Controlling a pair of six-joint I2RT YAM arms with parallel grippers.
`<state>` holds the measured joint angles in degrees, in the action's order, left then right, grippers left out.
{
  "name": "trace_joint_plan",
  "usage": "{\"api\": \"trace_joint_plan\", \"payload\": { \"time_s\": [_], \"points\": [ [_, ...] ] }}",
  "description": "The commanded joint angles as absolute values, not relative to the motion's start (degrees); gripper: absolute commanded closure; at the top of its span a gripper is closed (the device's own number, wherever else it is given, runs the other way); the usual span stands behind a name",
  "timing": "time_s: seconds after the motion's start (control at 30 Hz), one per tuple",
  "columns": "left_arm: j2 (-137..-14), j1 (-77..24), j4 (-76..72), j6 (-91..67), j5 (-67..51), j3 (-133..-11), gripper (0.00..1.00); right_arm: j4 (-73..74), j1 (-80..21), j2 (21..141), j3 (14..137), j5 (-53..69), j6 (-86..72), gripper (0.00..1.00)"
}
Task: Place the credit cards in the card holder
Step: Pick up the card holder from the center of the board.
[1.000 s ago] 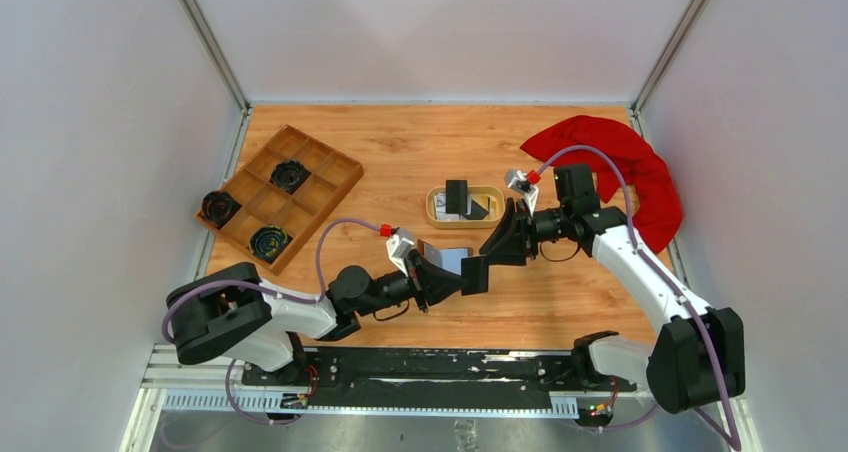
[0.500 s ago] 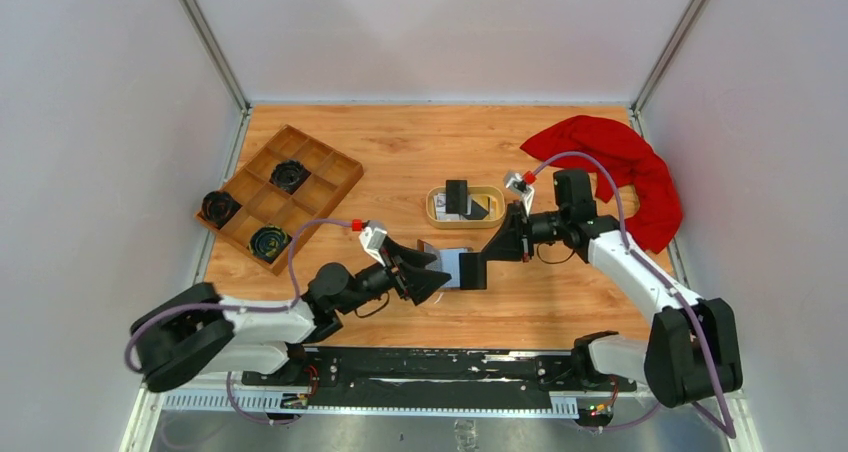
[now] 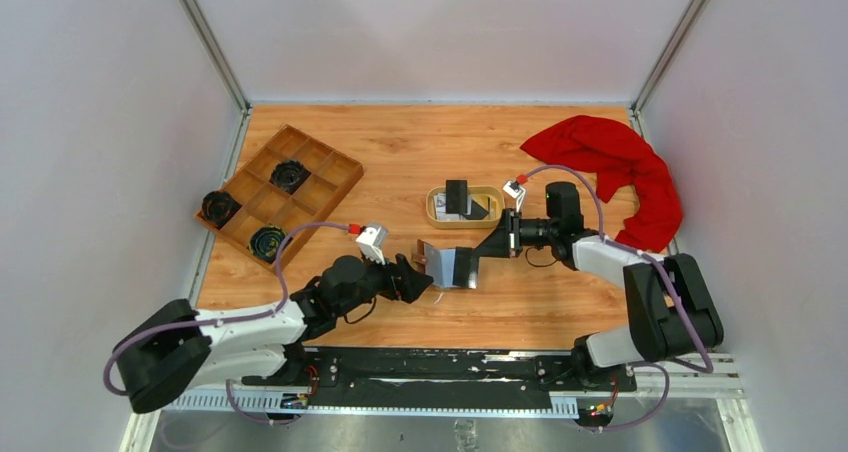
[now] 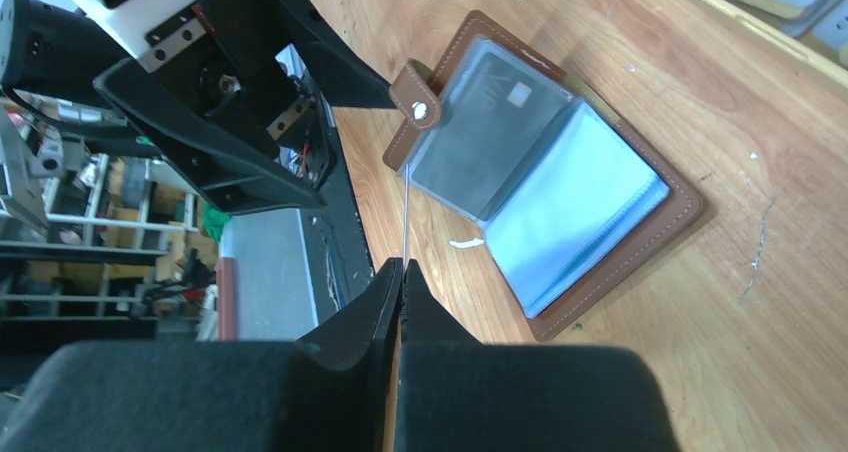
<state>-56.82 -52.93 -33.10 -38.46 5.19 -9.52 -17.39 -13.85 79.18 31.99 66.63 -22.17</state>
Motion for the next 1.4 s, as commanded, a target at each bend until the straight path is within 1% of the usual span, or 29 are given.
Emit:
{"api": "trace_joint_plan", "payload": {
  "time_s": [0.0, 0.07, 0.17, 0.33, 0.53, 0.63, 0.73, 0.83, 0.93, 0.97, 1.0, 1.07, 1.2, 1.3, 1.37],
  "points": [
    [-65.0, -49.3, -30.7, -43.2, 0.7, -14.0, 0.12, -25.7, -13.2, 83.5, 30.8, 67.6, -30.7, 1.00],
    [-68.7, -48.4, -30.7, -44.2, -1.4, -15.3, 0.14, -25.1, -13.1, 85.3, 31.7, 67.1, -30.5, 1.00],
    [-71.1, -48.1, -30.8, -44.4, -1.7, -16.6, 0.17, -25.5, -13.1, 88.0, 31.9, 65.8, -30.9, 1.00],
    [-73.7, -47.9, -30.9, -45.1, -1.3, -17.9, 0.26, -28.9, -13.2, 91.6, 32.5, 66.7, -33.2, 1.00],
    [-78.5, -47.6, -31.9, -46.2, -0.6, -19.0, 0.35, -30.6, -13.2, 93.0, 32.6, 66.8, -34.5, 1.00],
    [-80.8, -47.1, -33.4, -46.6, -0.3, -19.5, 0.46, -30.7, -13.1, 93.0, 32.5, 66.7, -34.5, 1.00],
    [-81.9, -46.4, -34.6, -46.8, -0.8, -19.6, 0.61, -30.6, -13.1, 93.2, 32.4, 66.2, -34.2, 1.00],
    [-82.5, -45.7, -36.3, -47.1, -1.5, -18.6, 0.73, -30.7, -13.0, 93.9, 32.4, 65.5, -34.1, 1.00],
    [-83.8, -44.5, -42.8, -48.6, -4.0, -15.9, 0.87, -33.4, -12.3, 95.6, 32.4, 66.1, -36.1, 1.00],
    [-84.5, -43.6, -47.6, -49.7, -5.3, -14.5, 0.93, -35.2, -11.8, 96.2, 32.1, 66.6, -37.6, 1.00],
    [-85.9, -43.1, -51.4, -50.7, -6.7, -13.2, 0.96, -37.3, -11.2, 96.5, 31.6, 66.9, -38.9, 1.00],
    [-88.6, -42.3, -59.0, -52.4, -9.0, -11.1, 1.00, -41.1, -10.1, 96.1, 30.5, 66.8, -41.5, 1.00],
    [-97.0, -42.1, -74.0, -56.8, -14.6, -10.4, 1.00, -48.4, -9.6, 95.0, 28.7, 66.4, -46.0, 1.00],
    [-105.0, -41.9, -87.4, -62.7, -17.4, -10.9, 1.00, -48.7, -9.5, 95.2, 28.4, 65.8, -46.1, 1.00],
    [-107.6, -41.8, -88.3, -64.6, -19.2, -12.4, 1.00, -48.0, -9.2, 95.4, 28.4, 65.3, -45.6, 1.00]
  ]
}}
